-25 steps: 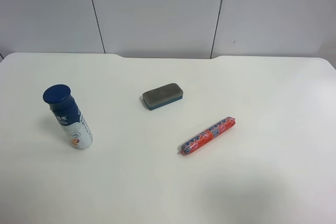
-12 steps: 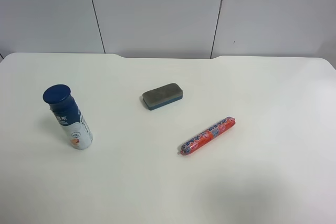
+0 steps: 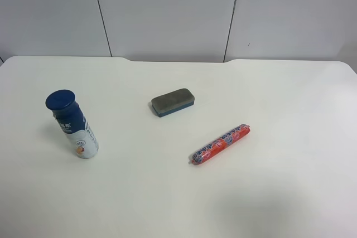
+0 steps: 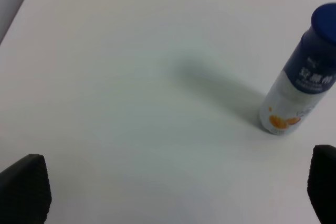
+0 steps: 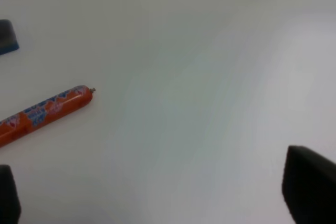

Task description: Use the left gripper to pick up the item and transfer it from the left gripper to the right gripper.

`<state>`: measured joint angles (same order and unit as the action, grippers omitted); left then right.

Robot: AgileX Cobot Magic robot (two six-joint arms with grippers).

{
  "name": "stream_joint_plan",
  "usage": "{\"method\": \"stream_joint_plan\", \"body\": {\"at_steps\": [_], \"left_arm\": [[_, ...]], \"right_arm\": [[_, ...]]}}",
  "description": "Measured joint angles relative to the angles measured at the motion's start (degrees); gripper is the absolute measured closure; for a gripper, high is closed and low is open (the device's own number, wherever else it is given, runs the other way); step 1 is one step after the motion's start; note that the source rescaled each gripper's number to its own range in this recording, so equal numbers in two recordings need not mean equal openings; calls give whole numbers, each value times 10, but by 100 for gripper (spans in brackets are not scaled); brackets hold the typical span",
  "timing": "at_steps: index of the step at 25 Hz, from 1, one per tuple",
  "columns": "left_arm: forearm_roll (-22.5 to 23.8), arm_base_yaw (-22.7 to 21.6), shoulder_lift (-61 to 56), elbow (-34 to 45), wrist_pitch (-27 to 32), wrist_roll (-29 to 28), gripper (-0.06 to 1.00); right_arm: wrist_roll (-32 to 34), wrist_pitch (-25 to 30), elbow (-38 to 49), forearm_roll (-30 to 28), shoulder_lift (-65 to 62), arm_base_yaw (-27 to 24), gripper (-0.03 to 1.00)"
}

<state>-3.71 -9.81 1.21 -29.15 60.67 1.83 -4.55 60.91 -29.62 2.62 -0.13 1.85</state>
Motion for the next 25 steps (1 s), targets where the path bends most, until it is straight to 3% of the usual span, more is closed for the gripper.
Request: {"method": "stream_joint_plan", "body": {"at_steps": [12, 17, 25], "left_arm": [[1, 7, 180, -142, 16, 9, -6], [25, 39, 254, -190, 43, 8, -6], [49, 128, 401, -271, 76, -30, -6]], "right_arm": [[0, 0, 0, 0, 0, 0, -3], [0, 0, 0, 0, 0, 0, -3], [0, 0, 0, 0, 0, 0, -3]]}}
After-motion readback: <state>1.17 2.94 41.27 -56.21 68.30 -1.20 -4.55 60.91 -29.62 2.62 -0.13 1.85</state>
